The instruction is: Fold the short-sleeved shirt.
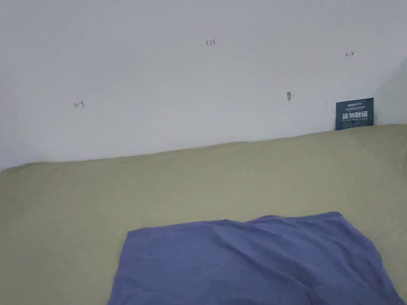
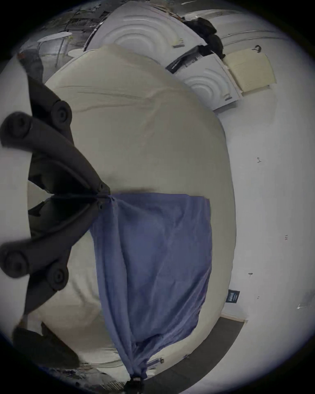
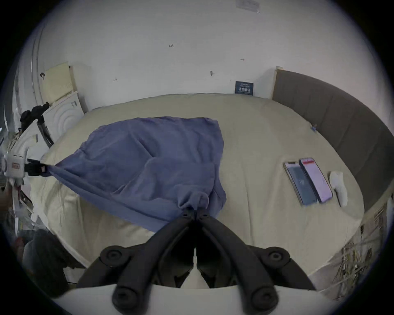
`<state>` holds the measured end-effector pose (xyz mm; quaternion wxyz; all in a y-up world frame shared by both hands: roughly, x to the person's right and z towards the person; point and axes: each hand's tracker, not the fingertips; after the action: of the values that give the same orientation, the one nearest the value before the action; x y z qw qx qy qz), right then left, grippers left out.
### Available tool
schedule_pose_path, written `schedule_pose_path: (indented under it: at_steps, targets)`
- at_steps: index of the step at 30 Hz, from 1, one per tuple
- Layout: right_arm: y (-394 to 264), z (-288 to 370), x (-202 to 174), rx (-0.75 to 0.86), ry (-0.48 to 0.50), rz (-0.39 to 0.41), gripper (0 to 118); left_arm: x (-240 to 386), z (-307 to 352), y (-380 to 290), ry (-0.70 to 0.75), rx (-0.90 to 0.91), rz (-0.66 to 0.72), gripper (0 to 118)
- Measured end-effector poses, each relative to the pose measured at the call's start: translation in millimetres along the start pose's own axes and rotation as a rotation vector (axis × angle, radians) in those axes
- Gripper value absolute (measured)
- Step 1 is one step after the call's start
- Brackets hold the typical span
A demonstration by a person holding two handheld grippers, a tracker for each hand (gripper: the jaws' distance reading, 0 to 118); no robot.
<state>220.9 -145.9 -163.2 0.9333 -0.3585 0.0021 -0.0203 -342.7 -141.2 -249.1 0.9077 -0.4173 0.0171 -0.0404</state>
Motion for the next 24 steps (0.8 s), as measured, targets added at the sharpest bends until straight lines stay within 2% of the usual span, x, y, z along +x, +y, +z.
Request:
schedule_pose_path:
  at_steps: [6,15,16,17,18,19,20,24]
  targets:
    - [-36,28,-2,-0.013,0.016,0.009,0,-3,25,-40,-0.004,0.011,0.012,1]
    - [-45,16,-3,-0.048,0.019,-0.016,0,-10,13,-57,-0.05,-0.042,0.061,1]
    - [-45,17,-4,-0.047,0.015,-0.021,8,-11,13,-58,-0.059,-0.041,0.06,9]
    - [-43,17,-4,-0.047,0.017,-0.025,43,-13,13,-58,-0.064,-0.039,0.061,43]
    - [-41,17,-5,-0.052,0.014,-0.027,88,-13,15,-58,-0.063,-0.036,0.063,81]
    - [-41,16,-5,-0.061,0.011,-0.031,118,-16,15,-60,-0.059,-0.036,0.066,107]
    - [-44,19,-4,0.014,0.015,-0.041,112,-19,18,-60,-0.05,-0.024,0.07,109]
    - [-36,25,1,-0.001,-0.002,-0.06,113,-35,34,-55,-0.037,0.013,0.12,109]
